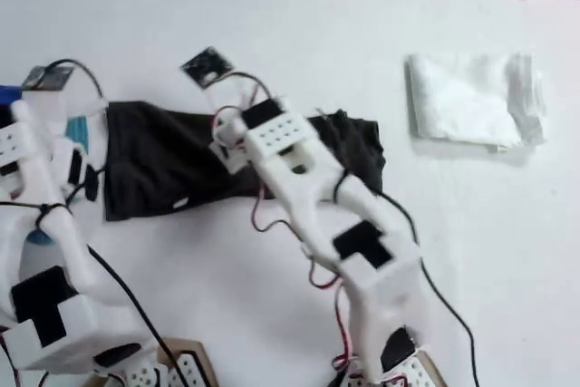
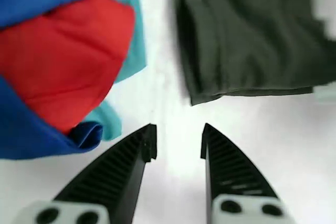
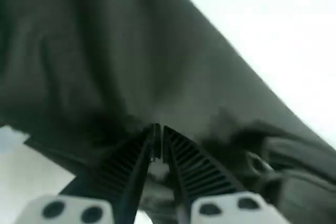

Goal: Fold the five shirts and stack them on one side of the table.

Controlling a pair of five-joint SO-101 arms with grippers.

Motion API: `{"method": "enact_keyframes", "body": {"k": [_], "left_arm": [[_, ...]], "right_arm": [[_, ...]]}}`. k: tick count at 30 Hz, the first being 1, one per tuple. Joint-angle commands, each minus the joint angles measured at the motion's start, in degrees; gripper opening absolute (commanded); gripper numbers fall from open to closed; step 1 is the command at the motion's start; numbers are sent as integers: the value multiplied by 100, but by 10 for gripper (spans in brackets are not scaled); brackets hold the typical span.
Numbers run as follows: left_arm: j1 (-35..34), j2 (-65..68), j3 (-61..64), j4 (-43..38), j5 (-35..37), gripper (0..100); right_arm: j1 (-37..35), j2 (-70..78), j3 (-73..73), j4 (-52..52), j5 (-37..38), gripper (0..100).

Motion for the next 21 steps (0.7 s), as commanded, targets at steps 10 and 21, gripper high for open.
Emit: {"method": "enact_keyframes", "body": {"k": [10, 21], "left_arm": [[-510, 62, -242, -220, -35, 161], [-466, 70, -189, -501, -26, 161]], "right_arm": [[-224, 875, -1275, 2220, -35, 18], [-470, 646, -1820, 2422, -9, 18]]}}
